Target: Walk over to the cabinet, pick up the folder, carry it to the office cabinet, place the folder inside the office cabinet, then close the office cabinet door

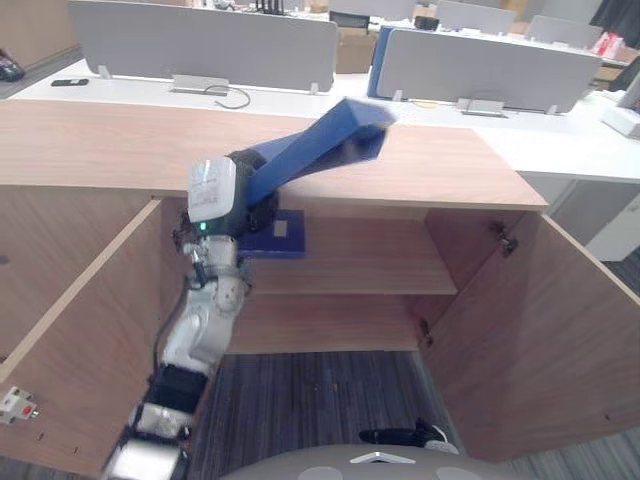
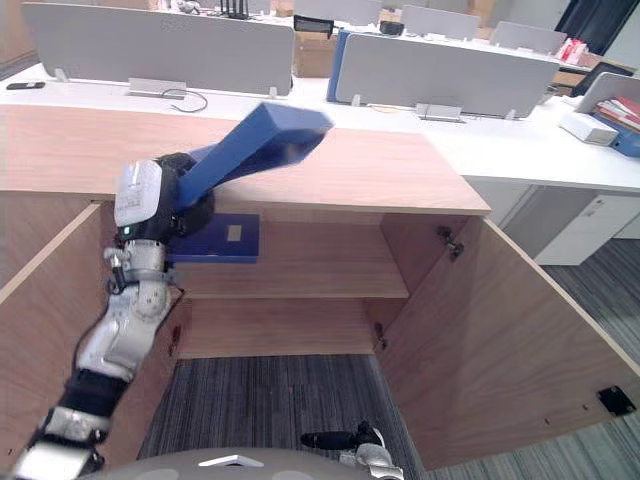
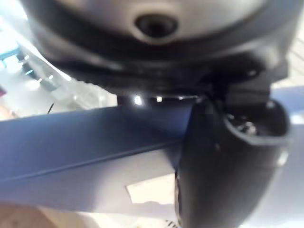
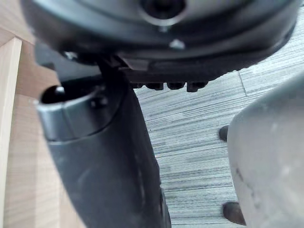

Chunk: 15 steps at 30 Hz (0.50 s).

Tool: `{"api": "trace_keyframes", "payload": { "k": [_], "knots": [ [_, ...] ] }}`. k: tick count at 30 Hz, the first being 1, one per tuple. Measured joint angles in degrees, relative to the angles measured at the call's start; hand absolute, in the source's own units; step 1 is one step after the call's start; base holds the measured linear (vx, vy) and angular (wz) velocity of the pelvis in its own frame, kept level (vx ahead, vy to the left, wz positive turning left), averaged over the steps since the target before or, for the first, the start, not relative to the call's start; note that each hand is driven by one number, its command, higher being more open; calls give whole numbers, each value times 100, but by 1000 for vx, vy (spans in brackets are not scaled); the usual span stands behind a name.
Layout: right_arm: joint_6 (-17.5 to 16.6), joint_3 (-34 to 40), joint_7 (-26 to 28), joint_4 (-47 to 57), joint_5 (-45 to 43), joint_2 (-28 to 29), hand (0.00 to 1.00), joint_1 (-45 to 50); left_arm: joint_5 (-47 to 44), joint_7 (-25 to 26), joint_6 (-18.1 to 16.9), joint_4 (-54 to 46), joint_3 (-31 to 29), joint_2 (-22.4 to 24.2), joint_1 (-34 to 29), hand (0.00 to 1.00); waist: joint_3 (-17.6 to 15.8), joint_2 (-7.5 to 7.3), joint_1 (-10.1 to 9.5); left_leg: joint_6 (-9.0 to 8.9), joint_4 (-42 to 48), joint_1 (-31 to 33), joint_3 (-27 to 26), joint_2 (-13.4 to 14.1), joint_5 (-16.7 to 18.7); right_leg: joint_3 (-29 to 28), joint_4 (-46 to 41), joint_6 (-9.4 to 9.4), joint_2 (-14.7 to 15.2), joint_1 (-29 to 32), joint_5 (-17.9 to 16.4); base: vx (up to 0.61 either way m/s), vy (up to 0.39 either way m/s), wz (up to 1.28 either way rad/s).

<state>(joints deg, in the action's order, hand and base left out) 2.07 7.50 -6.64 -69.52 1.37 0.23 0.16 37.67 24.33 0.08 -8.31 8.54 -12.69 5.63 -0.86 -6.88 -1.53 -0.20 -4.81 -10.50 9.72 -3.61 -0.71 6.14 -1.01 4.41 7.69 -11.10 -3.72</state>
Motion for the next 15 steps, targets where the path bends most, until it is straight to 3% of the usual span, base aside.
{"api": "trace_keyframes", "payload": {
  "k": [3,8,11,15],
  "knots": [
    [-6,-25,-15,3,-111,-2,100,0,-861,-146,-328,-501,8,372,-693,0,-23,40,-32,6,74,19,25,6,122,-14,-71,-1,-3,5,-1,0,5,2],
    [-12,-607,-28,421,-1097,-51,100,194,-3040,-572,-507,-887,-557,389,-1394,0,-26,67,-122,-10,284,140,47,71,232,-105,-206,-35,-81,79,-22,-44,-25,0],
    [-1,-932,129,1961,-1973,-40,100,642,-4965,-1015,-548,-1066,-1308,384,-1811,0,-65,111,-121,-44,465,316,45,115,249,-120,-202,-41,-142,190,-25,-31,-55,-2],
    [-95,-826,453,4097,-2991,-75,100,1164,-6287,-1392,-545,-1226,-1869,393,-2409,0,-69,253,-104,-67,469,303,56,150,230,-90,-213,-46,-179,181,-27,-18,-35,2]
  ]
}}
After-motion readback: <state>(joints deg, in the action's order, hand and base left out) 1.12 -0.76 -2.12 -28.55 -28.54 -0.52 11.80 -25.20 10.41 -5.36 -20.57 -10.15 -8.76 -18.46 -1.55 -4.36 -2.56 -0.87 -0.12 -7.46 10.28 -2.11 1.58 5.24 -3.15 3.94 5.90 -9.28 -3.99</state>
